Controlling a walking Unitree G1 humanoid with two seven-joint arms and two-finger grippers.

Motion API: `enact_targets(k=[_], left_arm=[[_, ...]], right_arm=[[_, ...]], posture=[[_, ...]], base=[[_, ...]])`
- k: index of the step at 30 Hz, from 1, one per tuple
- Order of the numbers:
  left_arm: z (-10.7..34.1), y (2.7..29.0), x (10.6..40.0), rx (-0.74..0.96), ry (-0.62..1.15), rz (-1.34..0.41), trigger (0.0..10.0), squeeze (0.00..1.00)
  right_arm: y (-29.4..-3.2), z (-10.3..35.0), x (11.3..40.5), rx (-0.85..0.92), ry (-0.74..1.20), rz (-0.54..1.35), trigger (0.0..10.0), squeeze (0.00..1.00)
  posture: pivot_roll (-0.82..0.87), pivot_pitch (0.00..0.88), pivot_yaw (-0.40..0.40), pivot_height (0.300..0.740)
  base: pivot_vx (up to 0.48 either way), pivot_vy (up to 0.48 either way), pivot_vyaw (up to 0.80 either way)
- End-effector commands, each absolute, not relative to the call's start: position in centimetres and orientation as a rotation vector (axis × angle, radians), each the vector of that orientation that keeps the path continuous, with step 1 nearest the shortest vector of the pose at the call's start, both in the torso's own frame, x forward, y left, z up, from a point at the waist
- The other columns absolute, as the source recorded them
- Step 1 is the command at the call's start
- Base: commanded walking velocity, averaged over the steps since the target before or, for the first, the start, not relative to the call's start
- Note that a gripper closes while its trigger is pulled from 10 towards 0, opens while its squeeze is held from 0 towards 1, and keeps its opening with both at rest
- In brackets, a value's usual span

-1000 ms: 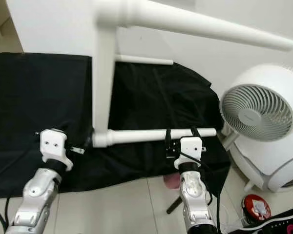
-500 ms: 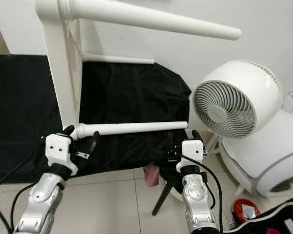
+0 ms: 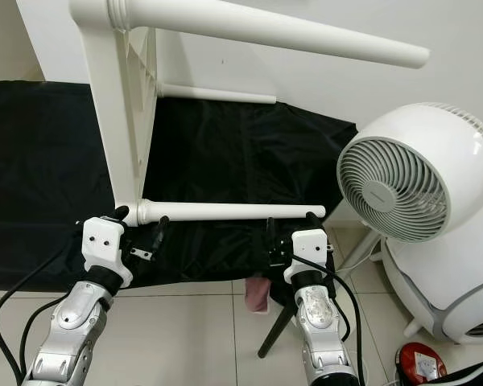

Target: Building children table

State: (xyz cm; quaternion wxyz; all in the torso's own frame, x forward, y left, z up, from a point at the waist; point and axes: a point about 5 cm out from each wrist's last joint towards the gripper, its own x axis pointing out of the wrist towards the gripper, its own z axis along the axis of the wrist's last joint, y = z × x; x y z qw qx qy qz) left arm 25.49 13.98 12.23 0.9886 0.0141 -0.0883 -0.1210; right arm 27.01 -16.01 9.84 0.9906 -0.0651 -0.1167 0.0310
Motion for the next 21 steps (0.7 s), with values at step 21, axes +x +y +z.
enact_targets(k=[21], left_arm=[[12.02,14.02,25.20,0.038,-0.150,-0.222,10.0,0.00]], right_arm=[[-16.18,9.74,26.86,-0.140,-0.225,0.064,10.0,0.00]], posture=[[0.04,0.001,-0.077,0.740]], base=[[0.000,0.186,0.00]])
